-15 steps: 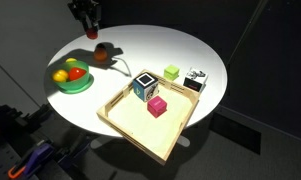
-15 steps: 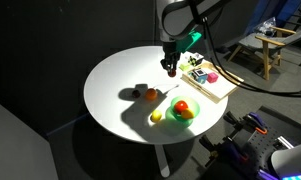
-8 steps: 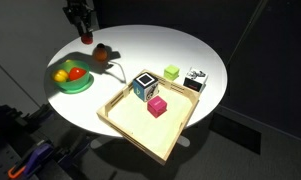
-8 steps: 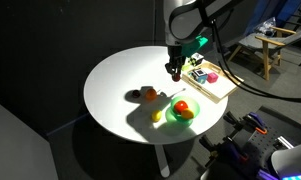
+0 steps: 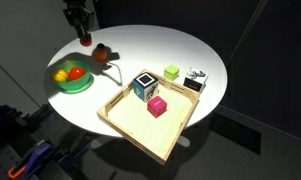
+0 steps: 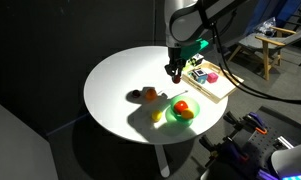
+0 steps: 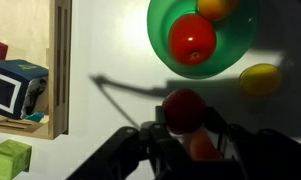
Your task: Put the small red fruit in the green bowl
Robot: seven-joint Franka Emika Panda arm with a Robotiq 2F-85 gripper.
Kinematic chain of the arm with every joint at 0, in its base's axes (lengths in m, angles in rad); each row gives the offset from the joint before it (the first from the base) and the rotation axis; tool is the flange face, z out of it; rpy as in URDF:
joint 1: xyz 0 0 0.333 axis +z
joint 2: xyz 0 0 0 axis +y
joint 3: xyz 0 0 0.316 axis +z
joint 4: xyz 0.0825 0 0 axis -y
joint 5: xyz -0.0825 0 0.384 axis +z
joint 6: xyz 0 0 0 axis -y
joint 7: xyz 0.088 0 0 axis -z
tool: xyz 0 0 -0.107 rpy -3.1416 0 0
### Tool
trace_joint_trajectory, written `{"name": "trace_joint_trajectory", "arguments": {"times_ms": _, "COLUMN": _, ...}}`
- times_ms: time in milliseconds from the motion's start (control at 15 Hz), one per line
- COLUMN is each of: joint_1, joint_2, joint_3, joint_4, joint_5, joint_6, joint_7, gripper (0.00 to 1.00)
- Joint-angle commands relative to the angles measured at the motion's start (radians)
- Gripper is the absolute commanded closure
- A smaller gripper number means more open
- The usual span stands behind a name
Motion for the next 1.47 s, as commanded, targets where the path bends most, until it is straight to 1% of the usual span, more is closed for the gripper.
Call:
{"name": "trace_joint_trajectory", "arguments": {"times_ms": 0, "joint_1": -0.014, "joint_2": 0.001, "joint_3": 0.014, "joint_4": 0.002, "joint_5": -0.004, "joint_6": -0.003, "joint_7": 0.003, "gripper": 0.56}}
{"name": "trace_joint_trajectory", "arguments": {"times_ms": 400, "joint_1": -0.013, "joint_2": 0.001, "joint_3": 0.015, "joint_4": 0.002, "joint_5": -0.004, "joint_6": -0.003, "joint_7": 0.003, "gripper": 0.56}}
{"name": "trace_joint_trajectory", "arguments": {"times_ms": 467, "joint_1": -0.009, "joint_2": -0.004, "joint_3": 0.014, "joint_4": -0.008, "joint_5": -0.016, "joint_6": 0.005, "joint_7": 0.011, "gripper": 0.81}}
{"name": "trace_joint_trajectory", "arguments": {"times_ms": 933, "joint_1": 0.004, "joint_2": -0.028, "joint_3": 0.037, "joint_4": -0.068, "joint_5": -0.035, "joint_6": 0.014, "joint_7": 0.003, "gripper": 0.81}}
{"name": "trace_joint_trajectory", "arguments": {"times_ms": 1400, "joint_1": 0.006, "joint_2": -0.028, "joint_3": 0.038, "joint_4": -0.142, "joint_5": -0.063, "joint_6": 0.069, "joint_7": 0.013, "gripper": 0.81}}
